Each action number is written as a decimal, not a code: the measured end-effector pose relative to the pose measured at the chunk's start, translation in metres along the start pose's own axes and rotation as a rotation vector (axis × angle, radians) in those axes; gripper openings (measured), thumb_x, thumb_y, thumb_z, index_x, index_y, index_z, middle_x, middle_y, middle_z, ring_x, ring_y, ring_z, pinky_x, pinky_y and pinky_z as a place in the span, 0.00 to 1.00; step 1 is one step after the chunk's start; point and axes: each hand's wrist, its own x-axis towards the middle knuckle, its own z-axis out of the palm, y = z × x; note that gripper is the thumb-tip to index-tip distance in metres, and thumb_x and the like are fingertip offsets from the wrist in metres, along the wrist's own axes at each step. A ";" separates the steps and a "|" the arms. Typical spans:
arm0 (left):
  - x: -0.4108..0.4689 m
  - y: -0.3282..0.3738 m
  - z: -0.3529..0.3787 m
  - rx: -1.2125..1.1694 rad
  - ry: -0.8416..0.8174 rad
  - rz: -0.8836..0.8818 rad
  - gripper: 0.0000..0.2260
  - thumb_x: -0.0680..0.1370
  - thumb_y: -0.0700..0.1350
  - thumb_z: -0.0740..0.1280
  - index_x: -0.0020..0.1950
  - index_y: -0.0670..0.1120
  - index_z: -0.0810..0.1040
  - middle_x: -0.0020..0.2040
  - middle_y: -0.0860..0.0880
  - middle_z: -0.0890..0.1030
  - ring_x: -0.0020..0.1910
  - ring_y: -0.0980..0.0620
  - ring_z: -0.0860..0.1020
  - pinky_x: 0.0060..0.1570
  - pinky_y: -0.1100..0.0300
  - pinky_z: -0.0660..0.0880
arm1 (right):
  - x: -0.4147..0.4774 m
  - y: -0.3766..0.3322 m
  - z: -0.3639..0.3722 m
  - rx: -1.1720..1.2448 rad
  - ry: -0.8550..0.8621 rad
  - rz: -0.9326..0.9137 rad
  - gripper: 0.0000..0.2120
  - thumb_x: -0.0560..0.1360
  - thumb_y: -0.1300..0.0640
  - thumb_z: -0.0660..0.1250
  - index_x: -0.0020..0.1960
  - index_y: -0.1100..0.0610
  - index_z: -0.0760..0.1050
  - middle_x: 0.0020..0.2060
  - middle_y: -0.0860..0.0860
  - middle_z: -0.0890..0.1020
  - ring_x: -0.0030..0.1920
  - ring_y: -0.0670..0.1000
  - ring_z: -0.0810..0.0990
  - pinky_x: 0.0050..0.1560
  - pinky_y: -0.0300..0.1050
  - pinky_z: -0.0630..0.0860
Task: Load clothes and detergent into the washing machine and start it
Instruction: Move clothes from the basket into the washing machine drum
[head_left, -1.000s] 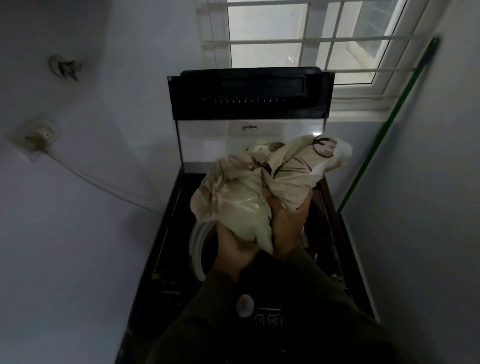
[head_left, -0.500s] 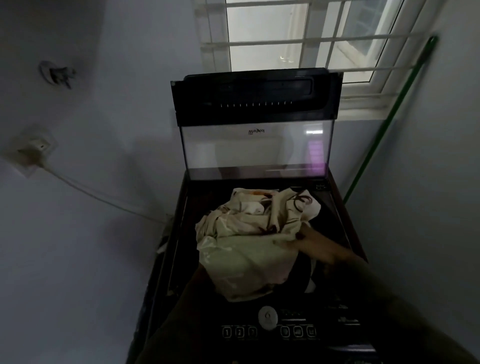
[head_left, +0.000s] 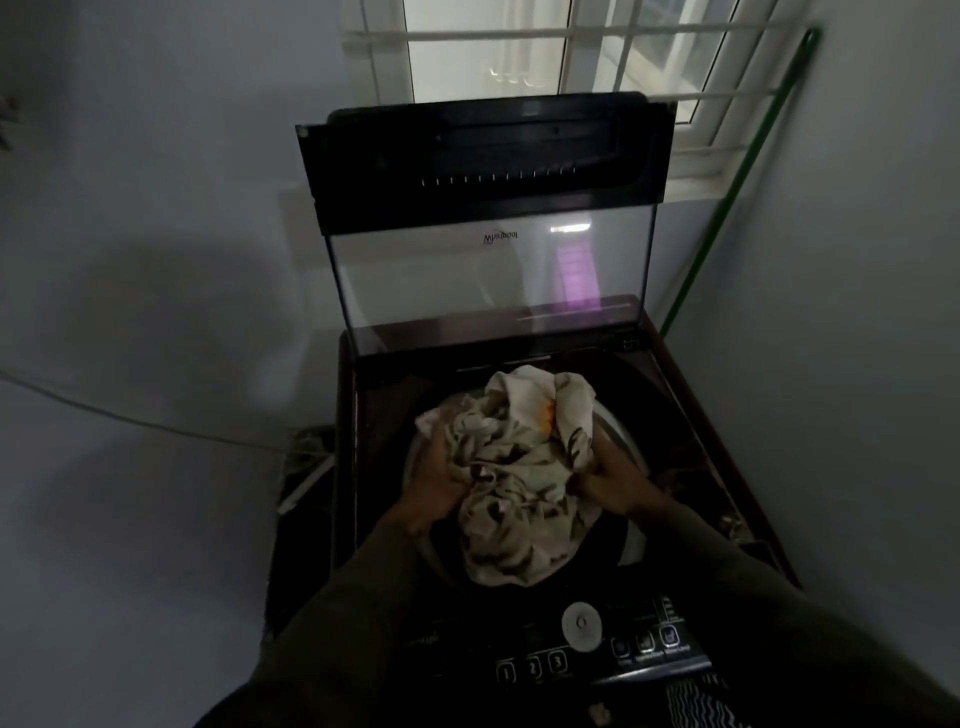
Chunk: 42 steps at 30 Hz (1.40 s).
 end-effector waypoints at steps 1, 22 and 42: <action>0.002 -0.001 0.004 0.089 -0.032 0.012 0.37 0.72 0.41 0.76 0.77 0.51 0.62 0.69 0.48 0.74 0.68 0.47 0.74 0.66 0.57 0.72 | 0.002 0.008 0.003 -0.025 -0.003 -0.013 0.41 0.71 0.47 0.75 0.76 0.44 0.53 0.74 0.55 0.66 0.75 0.57 0.64 0.71 0.53 0.67; 0.017 -0.054 0.073 0.341 -0.134 -0.158 0.30 0.70 0.77 0.60 0.69 0.66 0.69 0.71 0.54 0.73 0.67 0.52 0.73 0.70 0.50 0.68 | 0.081 0.081 0.056 -0.216 -0.222 0.348 0.49 0.68 0.41 0.73 0.78 0.58 0.52 0.75 0.58 0.62 0.72 0.61 0.67 0.68 0.54 0.71; 0.014 -0.118 0.064 1.029 -0.359 -0.470 0.36 0.80 0.68 0.54 0.81 0.57 0.40 0.82 0.48 0.42 0.80 0.44 0.45 0.77 0.46 0.45 | 0.100 0.129 0.074 -0.385 -0.283 0.501 0.64 0.54 0.16 0.54 0.80 0.49 0.44 0.79 0.54 0.55 0.76 0.57 0.61 0.73 0.53 0.63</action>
